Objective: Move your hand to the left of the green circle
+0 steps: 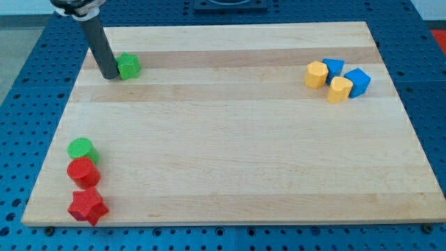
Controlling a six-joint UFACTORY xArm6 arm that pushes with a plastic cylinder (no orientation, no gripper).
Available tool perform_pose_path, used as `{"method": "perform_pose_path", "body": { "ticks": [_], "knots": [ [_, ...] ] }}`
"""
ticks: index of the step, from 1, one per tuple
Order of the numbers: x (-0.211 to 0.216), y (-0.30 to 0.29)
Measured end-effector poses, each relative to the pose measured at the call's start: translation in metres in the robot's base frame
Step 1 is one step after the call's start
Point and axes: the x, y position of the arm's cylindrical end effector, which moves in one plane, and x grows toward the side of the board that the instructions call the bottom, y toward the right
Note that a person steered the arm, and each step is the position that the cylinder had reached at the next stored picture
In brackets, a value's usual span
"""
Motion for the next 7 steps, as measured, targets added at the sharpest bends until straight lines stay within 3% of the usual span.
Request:
{"method": "perform_pose_path", "body": {
  "ticks": [1,3,6,7],
  "knots": [
    [0.001,0.0],
    [0.049,-0.001],
    [0.082,-0.044],
    [0.134,-0.044]
  ]
}}
